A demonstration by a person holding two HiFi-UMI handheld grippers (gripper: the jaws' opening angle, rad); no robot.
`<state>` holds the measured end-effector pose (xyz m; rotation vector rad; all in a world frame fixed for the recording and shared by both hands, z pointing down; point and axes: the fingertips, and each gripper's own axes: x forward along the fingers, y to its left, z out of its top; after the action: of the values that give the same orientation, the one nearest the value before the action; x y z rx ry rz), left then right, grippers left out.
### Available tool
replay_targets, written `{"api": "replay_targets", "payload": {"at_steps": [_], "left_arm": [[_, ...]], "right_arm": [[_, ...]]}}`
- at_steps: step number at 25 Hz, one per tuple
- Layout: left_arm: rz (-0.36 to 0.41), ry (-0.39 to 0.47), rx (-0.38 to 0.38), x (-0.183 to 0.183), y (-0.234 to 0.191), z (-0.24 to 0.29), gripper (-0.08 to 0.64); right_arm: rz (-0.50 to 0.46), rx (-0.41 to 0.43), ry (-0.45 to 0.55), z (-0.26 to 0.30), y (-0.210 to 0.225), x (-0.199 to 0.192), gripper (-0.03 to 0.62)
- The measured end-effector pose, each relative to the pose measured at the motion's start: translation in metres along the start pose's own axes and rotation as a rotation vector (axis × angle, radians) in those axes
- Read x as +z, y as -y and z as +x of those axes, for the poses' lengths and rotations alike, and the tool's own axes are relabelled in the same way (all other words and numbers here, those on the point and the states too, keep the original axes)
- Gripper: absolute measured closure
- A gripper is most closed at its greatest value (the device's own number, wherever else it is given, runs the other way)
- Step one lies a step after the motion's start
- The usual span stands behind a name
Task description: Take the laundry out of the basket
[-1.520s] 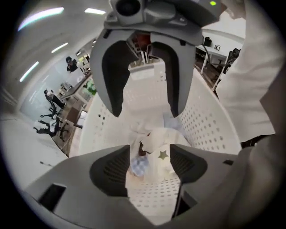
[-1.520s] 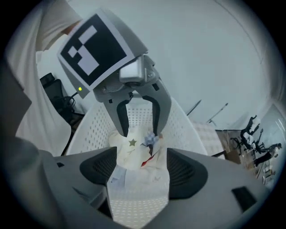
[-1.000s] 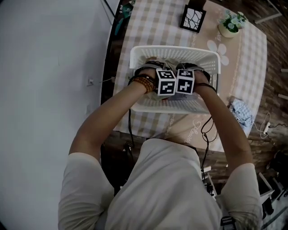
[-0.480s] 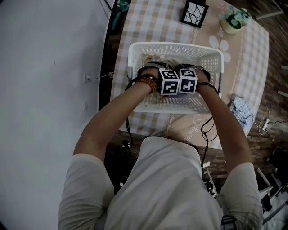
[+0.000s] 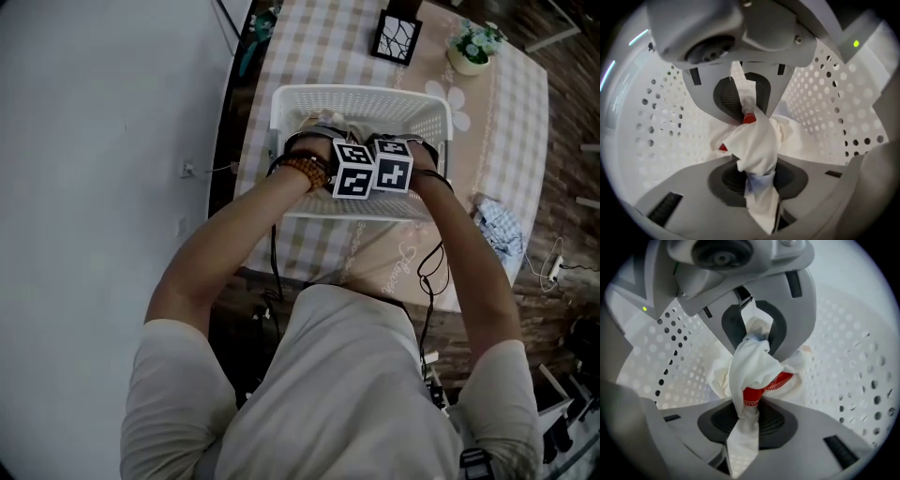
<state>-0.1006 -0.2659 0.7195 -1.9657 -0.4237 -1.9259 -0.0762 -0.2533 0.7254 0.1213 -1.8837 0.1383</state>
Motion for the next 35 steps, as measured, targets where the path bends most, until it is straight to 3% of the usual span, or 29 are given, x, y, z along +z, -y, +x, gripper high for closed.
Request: {"api": "replay_targets", "payload": {"at_steps": [8,17,23,29,35], "left_arm": [[-0.048,0.014,0.097,0.010,-0.015,-0.098,0.417],[-0.075,0.006,0.174,0.024,0.000,-0.217,0.417],[-0.103,0.007,0.220,0.025,0.005,-0.251,0.417],[-0.054,0.026,0.241,0.060,-0.004,-0.265,0.417],[0.107,0.082,0.239,0.159,-0.009,-0.278,0.417]], "right_arm": [[-0.011,-0.127,0.020,-0.099,0.006,0.020,0.469],[-0.088,-0.189,0.028,-0.214,-0.020,0.051,0.469],[-0.108,-0.244,0.050,-0.246,-0.027,0.063,0.469],[-0.056,-0.282,0.036,-0.272,-0.032,0.032,0.469],[0.110,-0.340,0.002,-0.314,-0.063,-0.052,0.469]]}}
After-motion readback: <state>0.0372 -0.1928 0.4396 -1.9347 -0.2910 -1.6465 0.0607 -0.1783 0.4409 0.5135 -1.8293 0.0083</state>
